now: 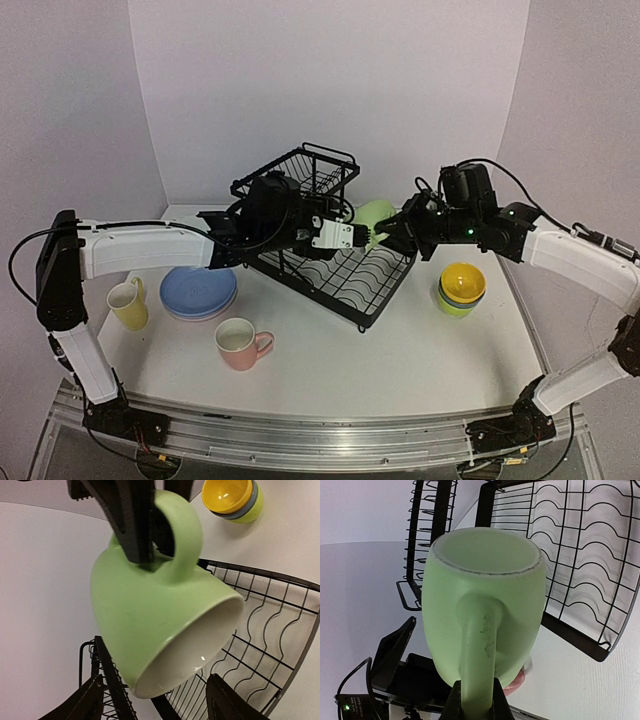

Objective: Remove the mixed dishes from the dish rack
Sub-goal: Pick up the cup from the dish rack.

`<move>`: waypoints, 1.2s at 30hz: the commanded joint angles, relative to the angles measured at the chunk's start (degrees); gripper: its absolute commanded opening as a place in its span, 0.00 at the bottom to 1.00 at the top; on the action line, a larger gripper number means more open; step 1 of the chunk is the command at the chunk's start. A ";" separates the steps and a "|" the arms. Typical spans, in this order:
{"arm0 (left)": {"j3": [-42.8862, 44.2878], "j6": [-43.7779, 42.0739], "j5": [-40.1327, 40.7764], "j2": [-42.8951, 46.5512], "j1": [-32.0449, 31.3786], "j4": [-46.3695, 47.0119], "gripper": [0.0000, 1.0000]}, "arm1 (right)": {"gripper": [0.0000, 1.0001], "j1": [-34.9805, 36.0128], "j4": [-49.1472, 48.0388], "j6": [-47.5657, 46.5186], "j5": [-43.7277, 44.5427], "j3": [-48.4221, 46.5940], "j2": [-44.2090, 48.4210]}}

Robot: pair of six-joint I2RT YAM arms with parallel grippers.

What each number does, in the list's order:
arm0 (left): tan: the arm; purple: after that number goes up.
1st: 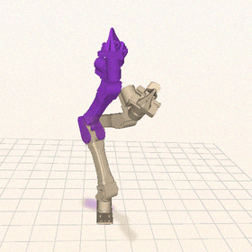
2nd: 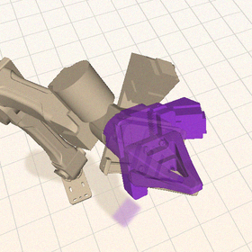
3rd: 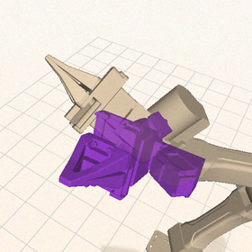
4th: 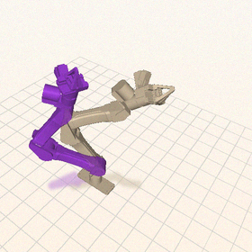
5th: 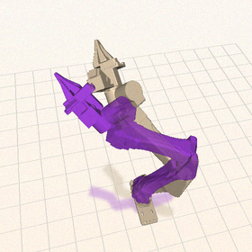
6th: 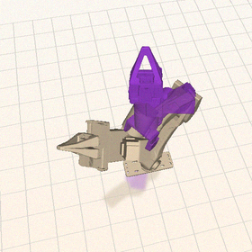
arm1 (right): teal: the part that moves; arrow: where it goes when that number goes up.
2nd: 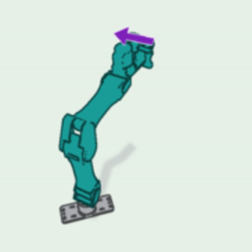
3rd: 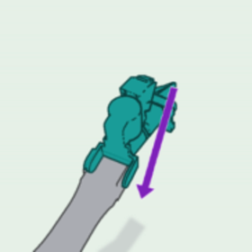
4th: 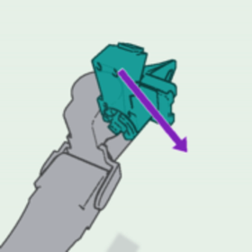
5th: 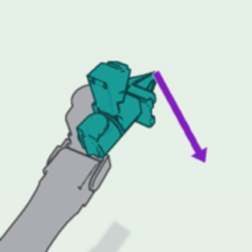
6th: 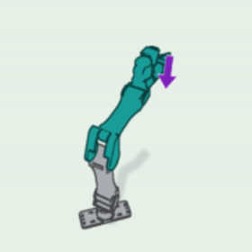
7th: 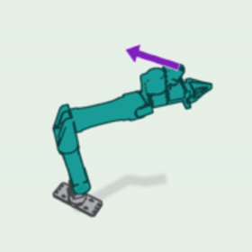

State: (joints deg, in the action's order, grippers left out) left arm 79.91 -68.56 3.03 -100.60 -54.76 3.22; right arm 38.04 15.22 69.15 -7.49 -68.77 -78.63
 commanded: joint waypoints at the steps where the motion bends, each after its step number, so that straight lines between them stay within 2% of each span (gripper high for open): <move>1: 3.31 -1.15 1.55 -0.31 0.01 9.64 0.65 | 0.00 0.37 -5.58 3.26 0.59 -2.18 3.63; 7: 2.63 -1.04 -0.27 -1.02 0.01 12.31 0.62 | 0.00 0.53 -6.47 4.21 0.14 -2.46 3.72; 13: 5.28 -1.63 -0.17 -4.09 0.09 16.11 0.54 | 0.00 1.35 -8.39 6.05 -0.59 -2.53 3.01; 16: 5.43 -1.94 -1.24 -4.31 0.09 17.40 0.39 | 0.00 1.69 -9.31 6.88 -0.94 -2.08 2.87; 20: 4.71 -1.95 -2.52 -3.43 0.09 18.45 0.02 | 0.00 1.71 -9.52 7.59 -0.81 -1.20 2.90; 23: 2.93 -2.04 -4.78 -1.61 0.10 18.26 0.00 | 0.00 1.74 -9.51 7.44 0.06 -0.32 3.29; 26: 3.04 -0.13 -6.67 0.05 0.00 13.94 0.00 | 0.02 1.61 -9.18 6.28 2.67 0.64 4.20; 27: 3.66 1.11 -7.37 0.55 -0.06 11.21 0.00 | 0.09 1.55 -8.56 5.69 3.54 1.00 4.67; 29: 5.61 4.15 -9.30 1.39 -0.32 4.19 0.00 | 0.36 0.87 -4.45 3.44 5.63 0.82 5.66; 30: 6.90 6.06 -10.17 1.68 -0.54 0.33 0.00 | 0.45 0.34 -2.15 1.86 5.96 0.42 6.06; 35: 13.07 15.13 -15.23 2.42 -2.71 -21.82 0.00 | 0.82 -1.31 9.90 -6.09 11.12 -1.96 8.90; 36: 13.56 16.34 -15.76 2.49 -3.53 -25.54 0.00 | 0.85 -1.34 12.35 -7.69 12.76 -2.33 9.63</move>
State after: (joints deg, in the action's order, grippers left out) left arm 87.28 -61.26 -5.68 -102.73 -55.40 -2.98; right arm 37.92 18.48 71.45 -2.72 -67.90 -73.26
